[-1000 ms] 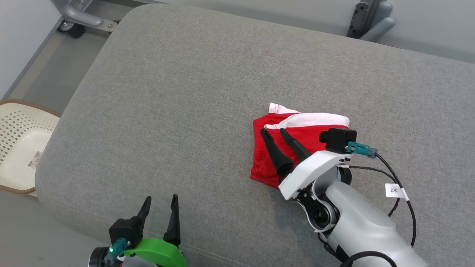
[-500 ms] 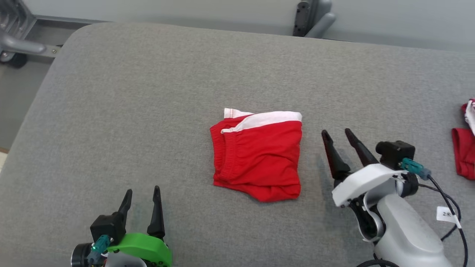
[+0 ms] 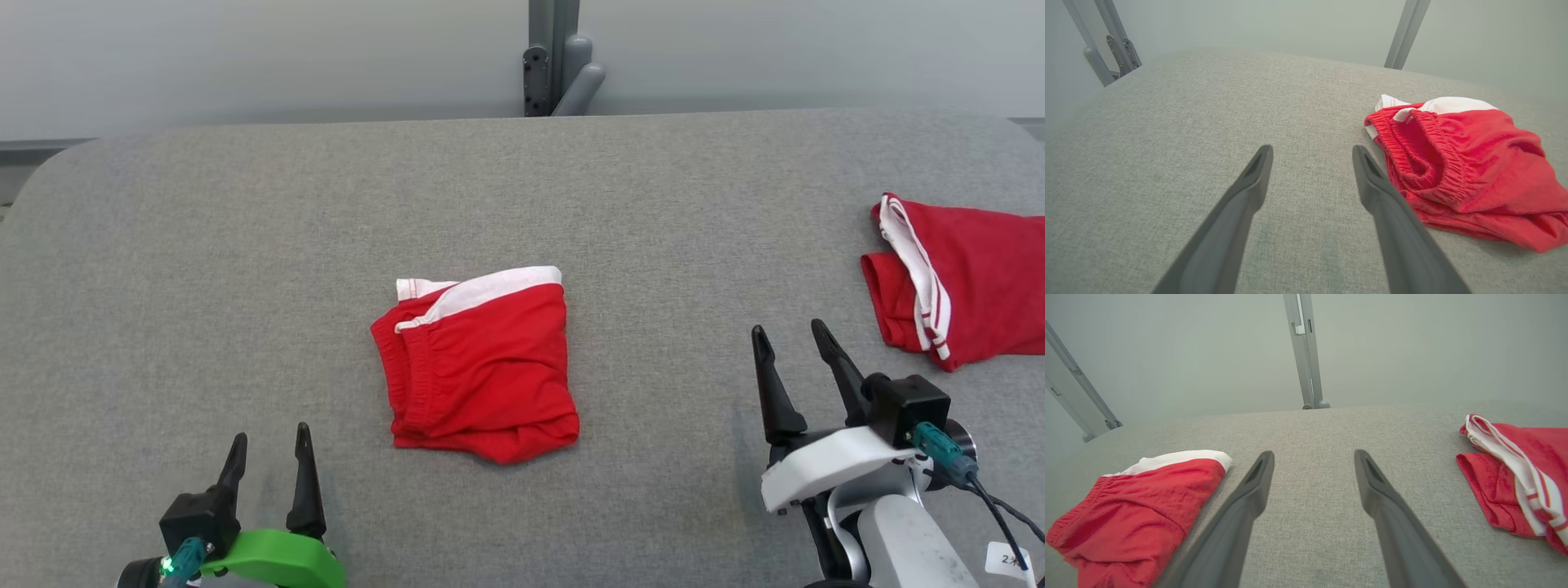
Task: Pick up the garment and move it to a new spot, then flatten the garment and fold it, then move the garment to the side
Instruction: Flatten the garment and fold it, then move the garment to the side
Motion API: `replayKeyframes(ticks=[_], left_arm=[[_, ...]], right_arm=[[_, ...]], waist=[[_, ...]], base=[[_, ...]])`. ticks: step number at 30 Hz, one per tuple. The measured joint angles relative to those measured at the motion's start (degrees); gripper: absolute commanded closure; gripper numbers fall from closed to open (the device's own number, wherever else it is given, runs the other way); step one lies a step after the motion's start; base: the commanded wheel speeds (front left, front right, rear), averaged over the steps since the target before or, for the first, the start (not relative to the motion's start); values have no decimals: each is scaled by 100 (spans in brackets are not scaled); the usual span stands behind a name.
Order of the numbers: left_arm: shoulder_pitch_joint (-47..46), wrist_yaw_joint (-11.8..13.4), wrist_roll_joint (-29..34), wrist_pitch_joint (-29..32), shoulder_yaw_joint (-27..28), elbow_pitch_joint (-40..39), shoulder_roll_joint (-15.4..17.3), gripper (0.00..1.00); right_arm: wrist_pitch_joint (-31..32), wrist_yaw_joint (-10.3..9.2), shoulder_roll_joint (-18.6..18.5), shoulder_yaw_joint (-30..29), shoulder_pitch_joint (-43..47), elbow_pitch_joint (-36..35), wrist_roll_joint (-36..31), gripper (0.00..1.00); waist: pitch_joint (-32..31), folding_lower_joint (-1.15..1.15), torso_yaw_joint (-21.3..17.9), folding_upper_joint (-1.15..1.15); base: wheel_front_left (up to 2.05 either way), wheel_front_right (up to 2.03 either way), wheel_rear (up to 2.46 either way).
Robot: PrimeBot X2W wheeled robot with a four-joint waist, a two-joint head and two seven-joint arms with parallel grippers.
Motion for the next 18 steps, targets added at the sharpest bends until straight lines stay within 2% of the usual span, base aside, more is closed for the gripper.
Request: replayKeyframes(ticks=[8,18], left_arm=[[170,-65,205,0,276,-164,-2,0],[322,-58,288,0,353,-320,-3,0]], right_arm=[[0,0,73,26,356,-390,-215,0],[0,0,78,137,552,-426,-48,0]], waist=[[-207,0,-351,0],[-370,0,-493,0]], base=[[0,0,0],[0,0,0]])
